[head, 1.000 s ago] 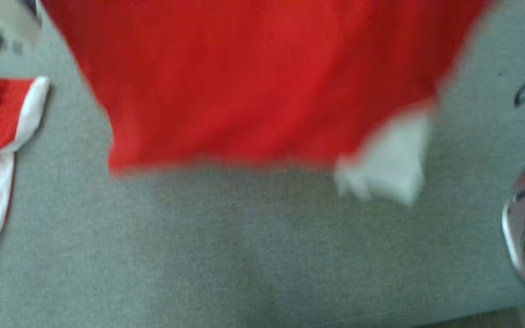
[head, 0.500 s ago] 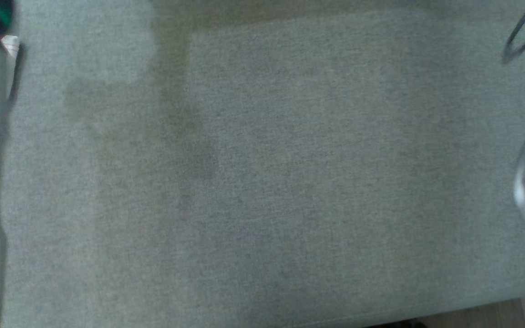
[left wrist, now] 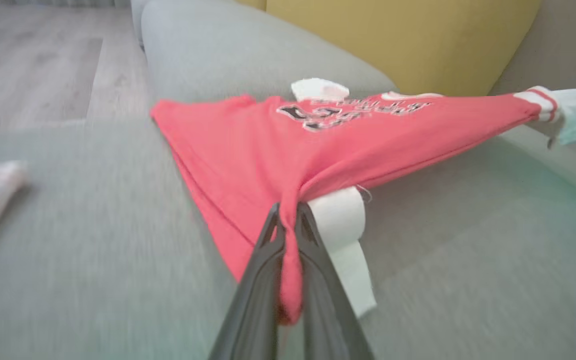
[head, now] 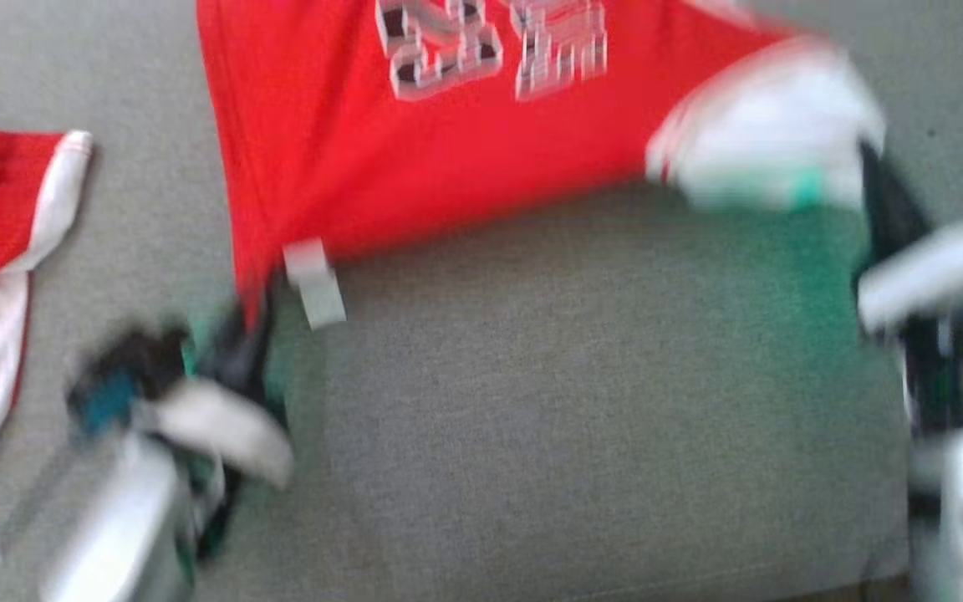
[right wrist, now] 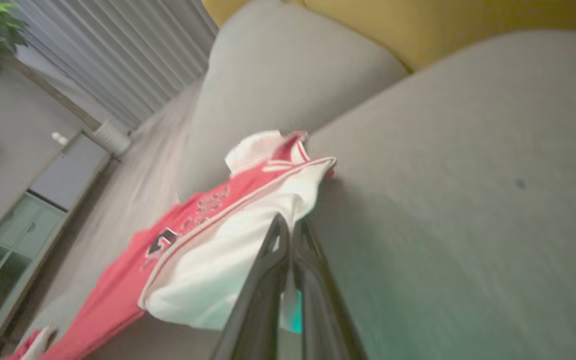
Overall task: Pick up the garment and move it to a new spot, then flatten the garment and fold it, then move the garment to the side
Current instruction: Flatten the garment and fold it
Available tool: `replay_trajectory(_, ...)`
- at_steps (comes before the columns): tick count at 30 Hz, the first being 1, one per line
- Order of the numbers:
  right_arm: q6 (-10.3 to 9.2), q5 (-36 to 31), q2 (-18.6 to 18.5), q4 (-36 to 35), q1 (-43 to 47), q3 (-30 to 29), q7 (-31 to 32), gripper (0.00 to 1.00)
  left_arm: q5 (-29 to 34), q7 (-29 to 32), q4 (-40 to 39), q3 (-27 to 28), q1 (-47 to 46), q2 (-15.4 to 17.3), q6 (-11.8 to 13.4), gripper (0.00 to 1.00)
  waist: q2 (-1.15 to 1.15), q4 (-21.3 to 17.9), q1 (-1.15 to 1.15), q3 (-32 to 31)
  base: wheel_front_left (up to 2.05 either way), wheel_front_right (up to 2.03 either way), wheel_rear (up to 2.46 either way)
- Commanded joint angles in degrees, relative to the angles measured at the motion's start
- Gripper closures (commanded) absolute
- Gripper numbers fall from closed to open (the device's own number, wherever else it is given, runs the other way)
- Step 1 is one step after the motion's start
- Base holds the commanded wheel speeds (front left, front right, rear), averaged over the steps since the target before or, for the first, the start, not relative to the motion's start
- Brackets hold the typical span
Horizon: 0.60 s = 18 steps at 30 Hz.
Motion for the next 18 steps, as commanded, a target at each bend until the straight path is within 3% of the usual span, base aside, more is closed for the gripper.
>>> replay_trajectory(1,0.44,-0.3,0.2,-4.7,1.3,0.0,0.9,1.0,-0.5,-0.9,-3.2,2.2,1.0,2.5,1.2,1.0,0.0,0.2,0.02,-1.9,0.0,0.0,0.0)
replay_trajectory(5,0.44,-1.0,1.6,-14.8,15.3,-1.1,5.1,1.0,-1.0,-1.6,-10.8,1.1,13.3,2.5,4.9,1.0,0.0,0.3,0.02,-3.6,0.0,0.0,0.0)
replay_trajectory(10,0.44,-3.1,2.7,-26.4,33.3,-3.0,8.1,1.0,-1.1,-0.9,-21.3,0.0,27.3,2.8,11.2,1.0,0.0,0.8,0.02,-4.0,0.0,0.0,0.0)
replay_trajectory(14,0.44,-1.1,2.8,-30.3,40.6,-3.4,7.5,1.0,-3.9,1.0,-27.3,-0.6,33.5,2.6,12.6,1.0,0.0,1.0,0.02,-3.3,0.0,0.0,0.0)
replay_trajectory(18,0.44,-0.5,2.8,-30.7,39.1,-2.6,7.5,1.0,-7.1,3.1,-29.9,0.0,34.5,2.7,12.4,1.0,0.0,0.8,0.02,-3.3,0.0,0.0,0.0)
